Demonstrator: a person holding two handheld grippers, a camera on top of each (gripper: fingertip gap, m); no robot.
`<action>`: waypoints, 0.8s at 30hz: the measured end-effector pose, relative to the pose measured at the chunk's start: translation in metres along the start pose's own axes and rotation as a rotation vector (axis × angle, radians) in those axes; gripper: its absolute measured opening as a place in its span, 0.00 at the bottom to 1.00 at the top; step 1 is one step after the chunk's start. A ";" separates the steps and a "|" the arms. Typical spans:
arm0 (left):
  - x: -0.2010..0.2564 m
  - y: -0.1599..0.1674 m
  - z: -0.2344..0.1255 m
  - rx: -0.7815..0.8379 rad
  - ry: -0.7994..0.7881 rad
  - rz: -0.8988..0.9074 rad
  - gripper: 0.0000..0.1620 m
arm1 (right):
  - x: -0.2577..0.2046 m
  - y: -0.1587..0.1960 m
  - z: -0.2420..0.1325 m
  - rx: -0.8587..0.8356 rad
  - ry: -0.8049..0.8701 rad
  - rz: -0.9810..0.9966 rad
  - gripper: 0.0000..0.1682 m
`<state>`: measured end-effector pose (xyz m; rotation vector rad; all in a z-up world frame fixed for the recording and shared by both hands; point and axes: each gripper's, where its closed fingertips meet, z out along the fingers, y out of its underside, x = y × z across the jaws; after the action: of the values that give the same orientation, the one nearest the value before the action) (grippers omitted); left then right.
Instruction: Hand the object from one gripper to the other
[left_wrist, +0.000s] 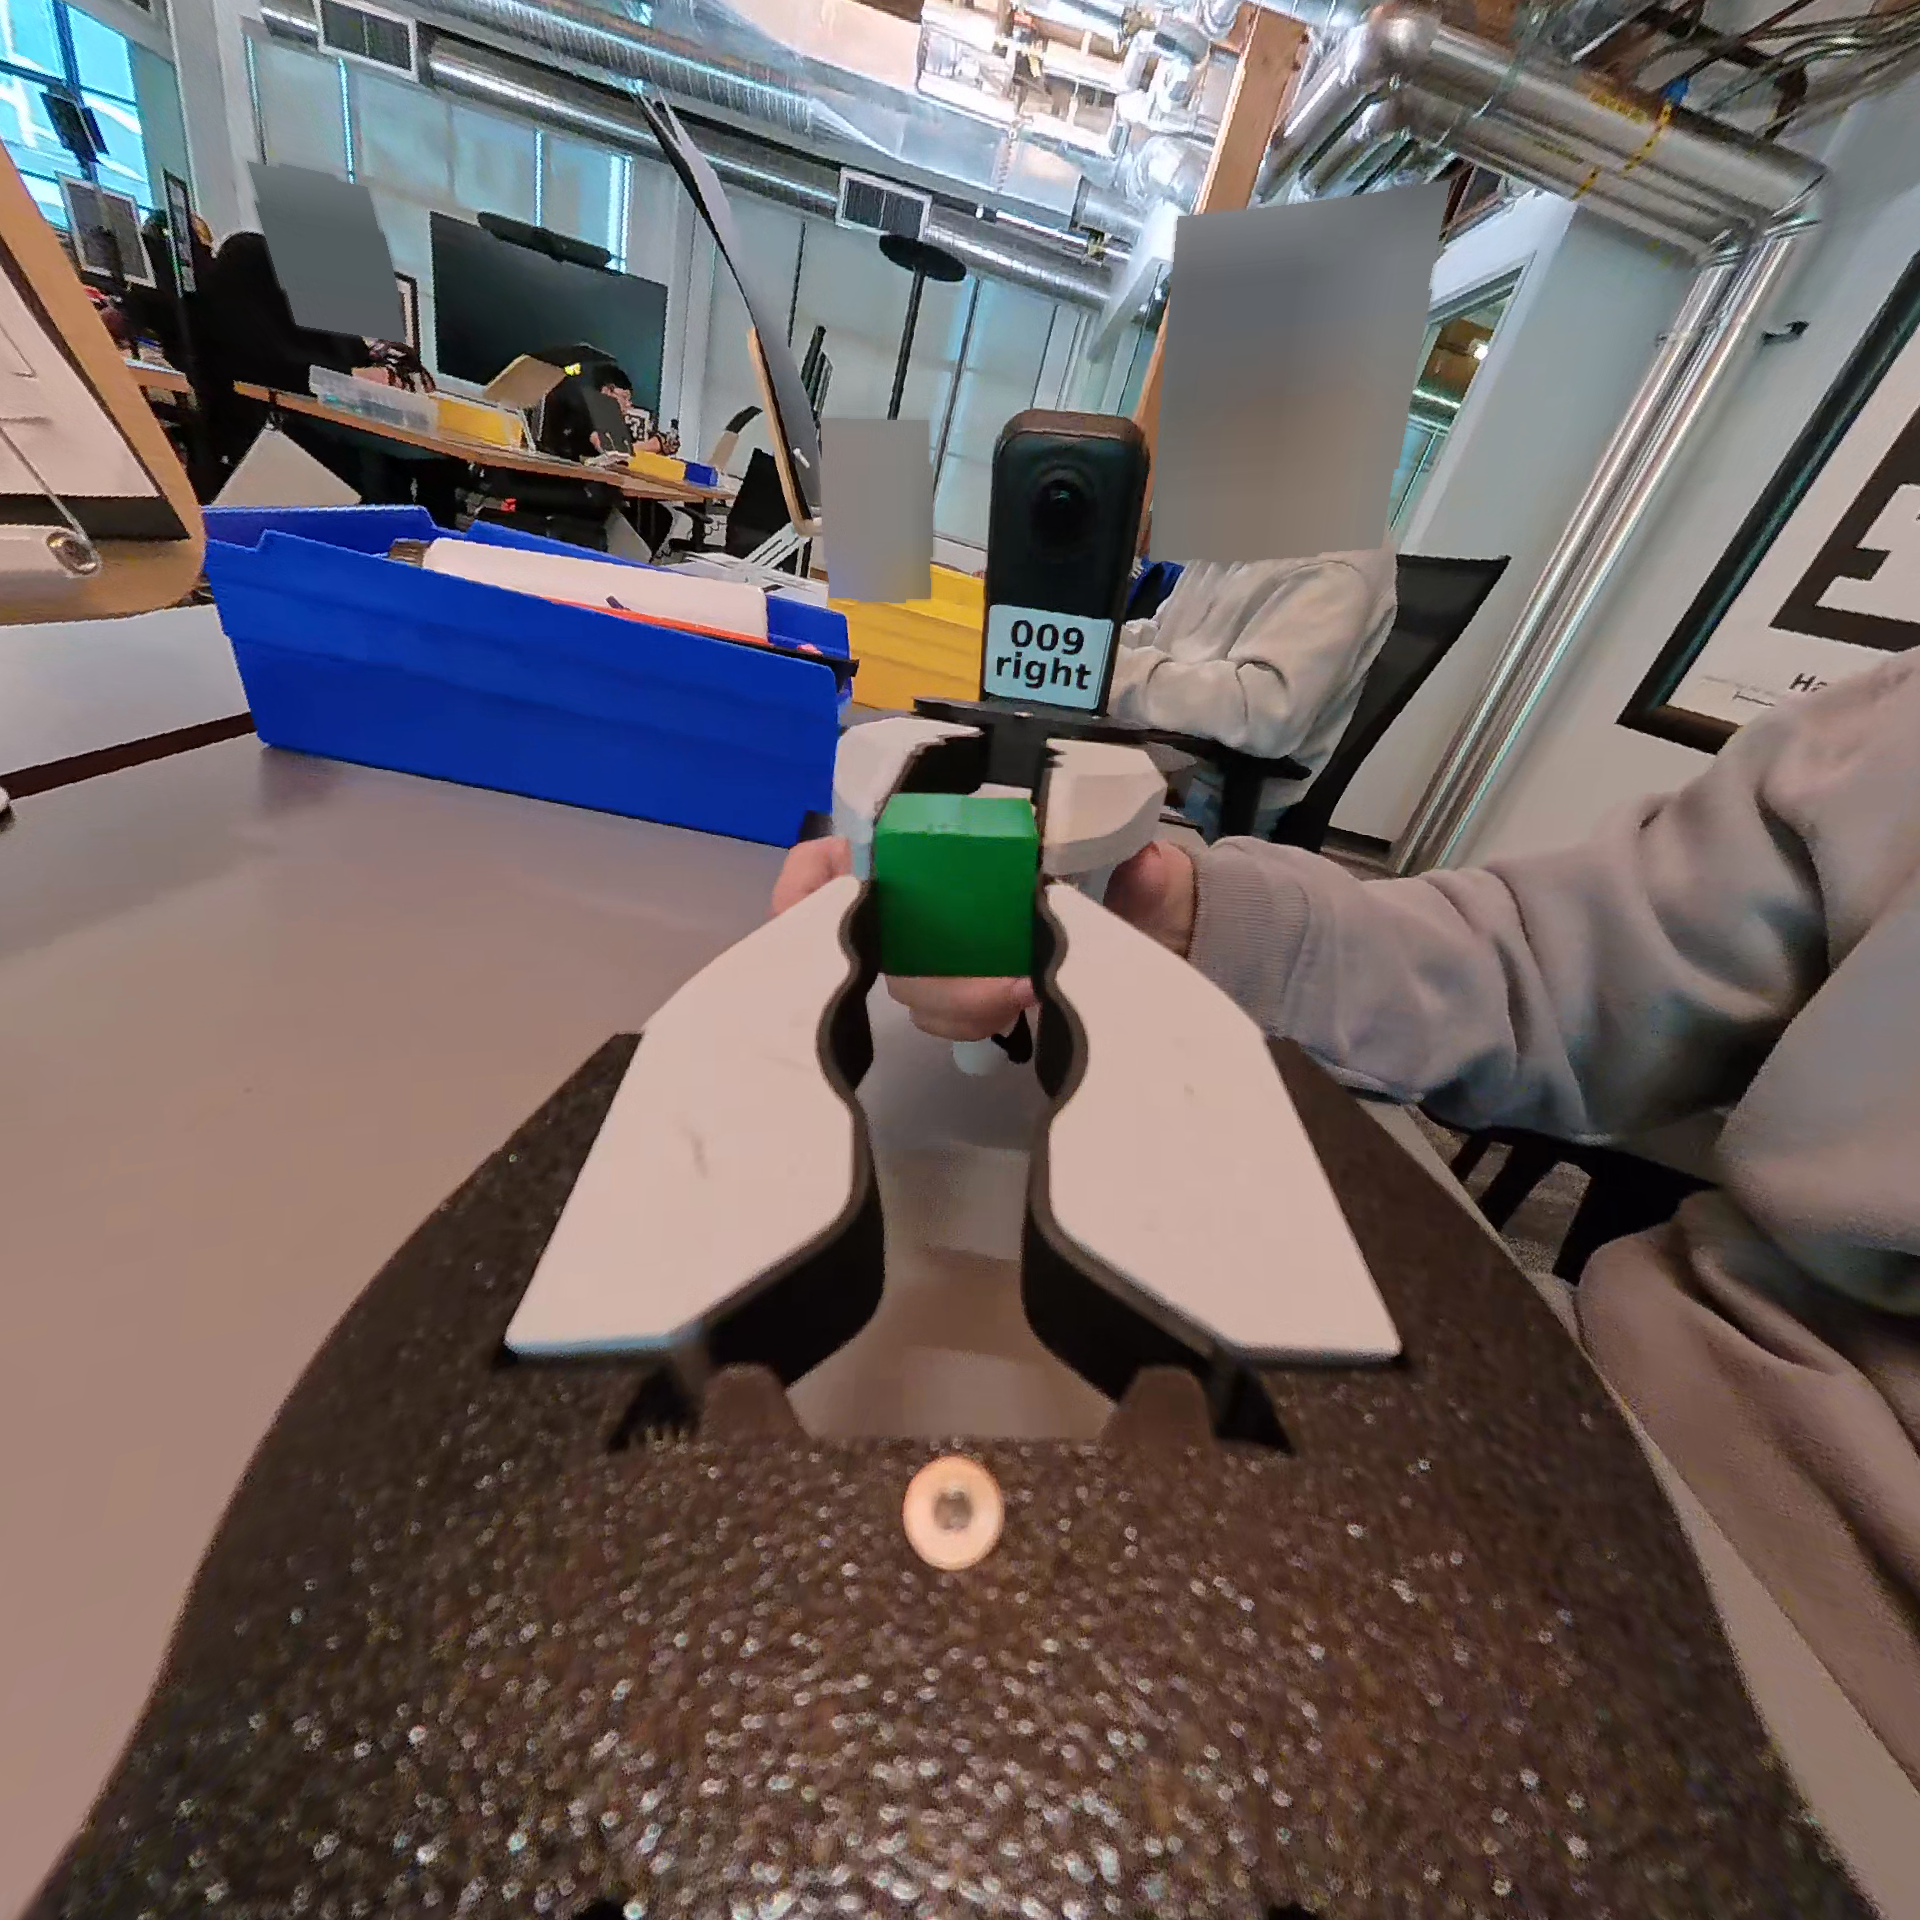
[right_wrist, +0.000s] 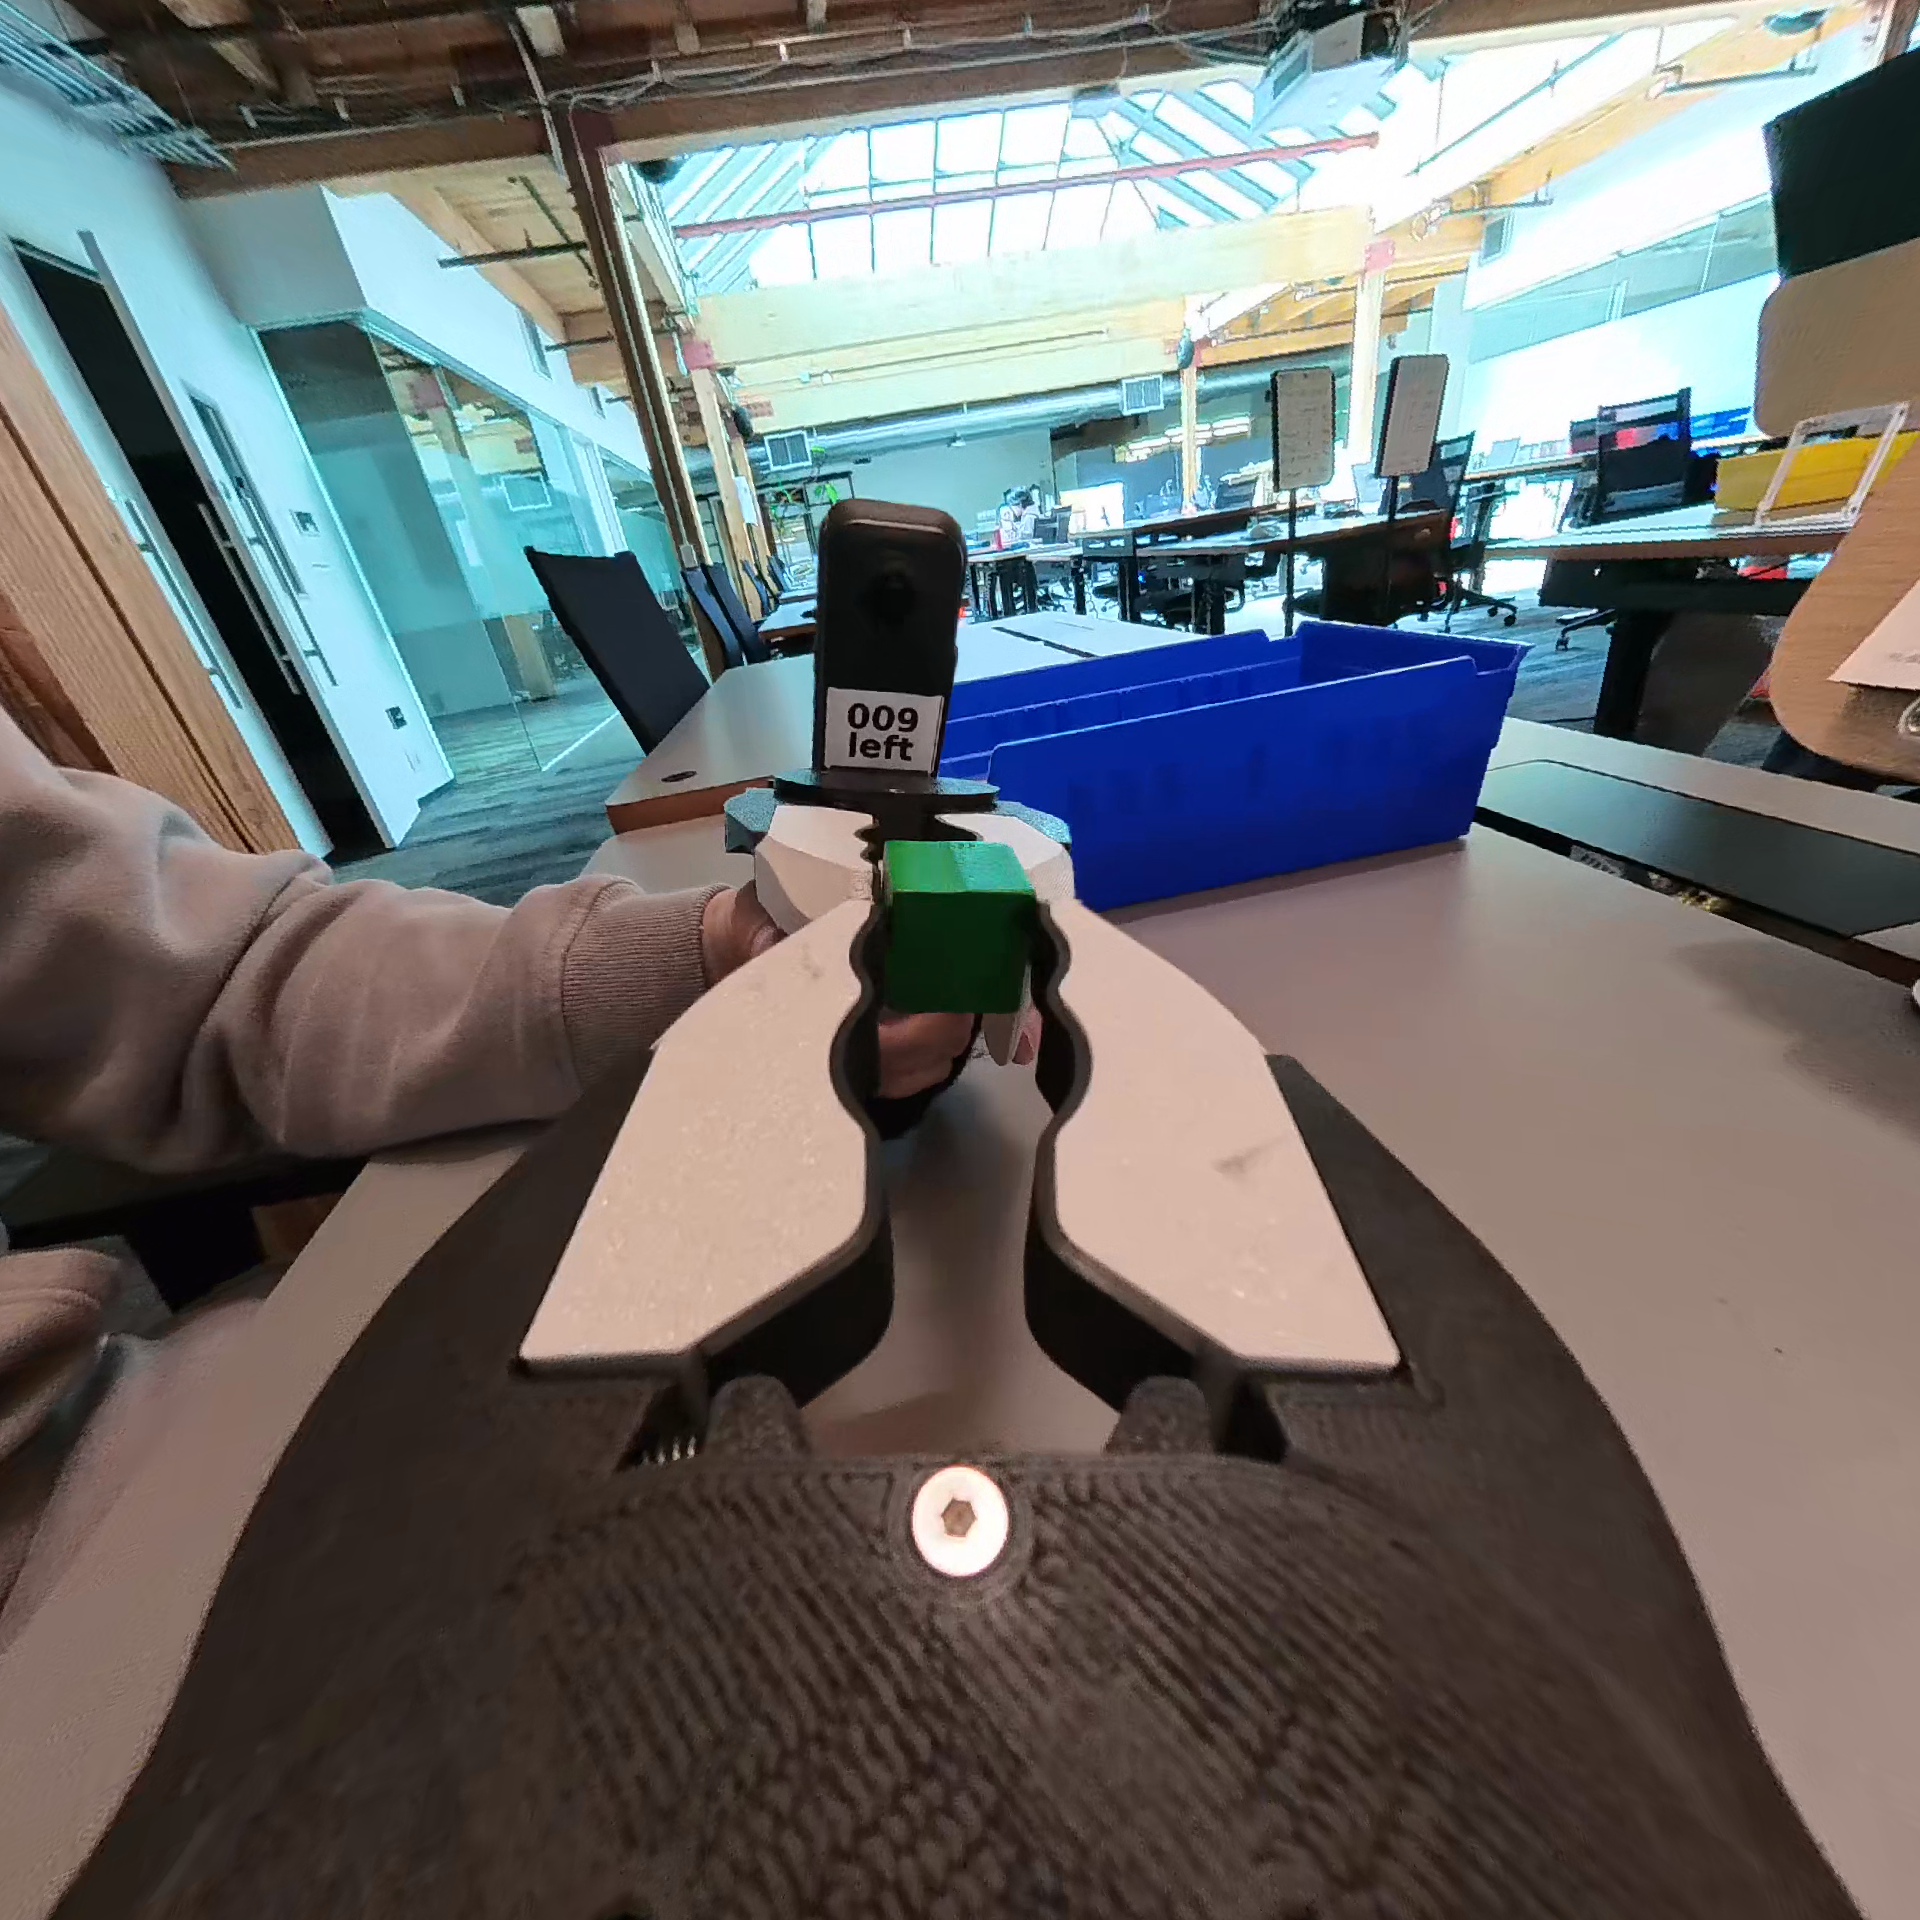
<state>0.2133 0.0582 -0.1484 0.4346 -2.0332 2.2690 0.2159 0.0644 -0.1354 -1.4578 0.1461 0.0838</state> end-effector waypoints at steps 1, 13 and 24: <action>0.000 -0.001 0.000 0.000 -0.004 0.004 0.17 | 0.000 -0.001 0.000 0.003 0.000 0.003 0.15; -0.049 0.000 -0.001 -0.150 -0.738 0.506 0.27 | 0.049 0.004 -0.007 0.137 0.430 0.147 0.15; -0.047 0.001 0.001 -0.148 -0.828 0.536 0.16 | 0.046 0.003 -0.005 0.159 0.469 0.085 0.15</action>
<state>0.2578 0.0635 -0.1611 1.0733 -2.9882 2.4232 0.2610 0.0580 -0.1459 -1.2915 0.5845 -0.1994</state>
